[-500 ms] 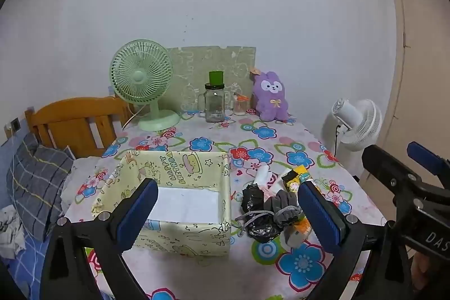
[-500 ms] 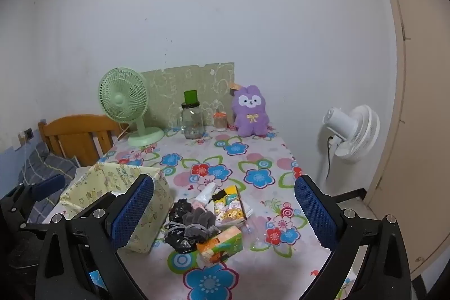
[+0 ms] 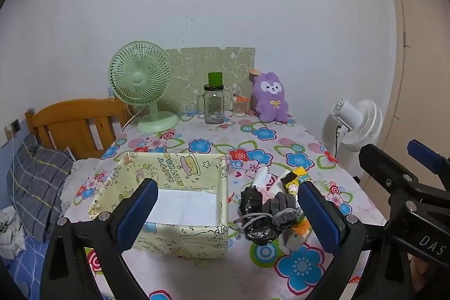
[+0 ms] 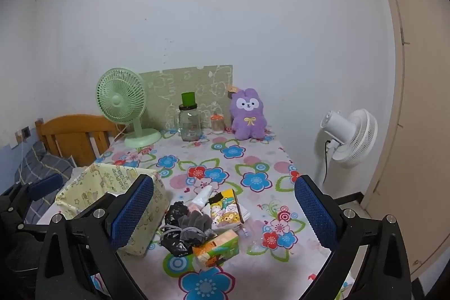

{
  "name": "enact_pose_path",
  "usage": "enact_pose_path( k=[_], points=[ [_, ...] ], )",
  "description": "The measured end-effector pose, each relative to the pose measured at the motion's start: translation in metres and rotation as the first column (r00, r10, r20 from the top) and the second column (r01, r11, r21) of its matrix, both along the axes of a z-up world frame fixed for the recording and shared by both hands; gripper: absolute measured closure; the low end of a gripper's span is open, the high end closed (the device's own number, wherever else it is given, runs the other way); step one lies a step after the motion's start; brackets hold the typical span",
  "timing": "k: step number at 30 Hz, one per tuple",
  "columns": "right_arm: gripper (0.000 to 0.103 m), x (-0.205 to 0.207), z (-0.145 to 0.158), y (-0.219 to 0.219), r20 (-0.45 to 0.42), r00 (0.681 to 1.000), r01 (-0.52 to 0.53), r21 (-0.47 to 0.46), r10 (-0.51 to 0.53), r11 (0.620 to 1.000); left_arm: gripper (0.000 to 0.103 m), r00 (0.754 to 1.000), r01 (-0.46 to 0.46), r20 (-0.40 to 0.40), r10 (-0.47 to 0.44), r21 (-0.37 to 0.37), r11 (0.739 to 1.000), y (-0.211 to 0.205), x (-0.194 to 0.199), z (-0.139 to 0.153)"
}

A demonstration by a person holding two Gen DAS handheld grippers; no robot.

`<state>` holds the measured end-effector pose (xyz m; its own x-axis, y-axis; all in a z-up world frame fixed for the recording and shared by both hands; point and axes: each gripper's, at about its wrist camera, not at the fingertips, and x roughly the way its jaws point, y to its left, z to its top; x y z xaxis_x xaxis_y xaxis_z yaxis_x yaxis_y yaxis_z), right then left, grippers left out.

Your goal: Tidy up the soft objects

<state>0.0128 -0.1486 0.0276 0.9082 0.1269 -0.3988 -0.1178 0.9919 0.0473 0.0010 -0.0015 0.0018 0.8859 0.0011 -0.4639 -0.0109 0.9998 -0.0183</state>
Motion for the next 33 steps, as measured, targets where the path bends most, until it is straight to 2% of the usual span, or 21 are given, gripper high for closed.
enact_pose_path(
  k=[33],
  points=[
    [0.002, -0.0015, 0.0006, -0.0013, 0.008, 1.0, 0.015, 0.001, -0.015, 1.0, 0.002, 1.0, -0.011, -0.006, 0.011, 0.01, 1.0, -0.0038, 0.0032, -0.0029]
  ],
)
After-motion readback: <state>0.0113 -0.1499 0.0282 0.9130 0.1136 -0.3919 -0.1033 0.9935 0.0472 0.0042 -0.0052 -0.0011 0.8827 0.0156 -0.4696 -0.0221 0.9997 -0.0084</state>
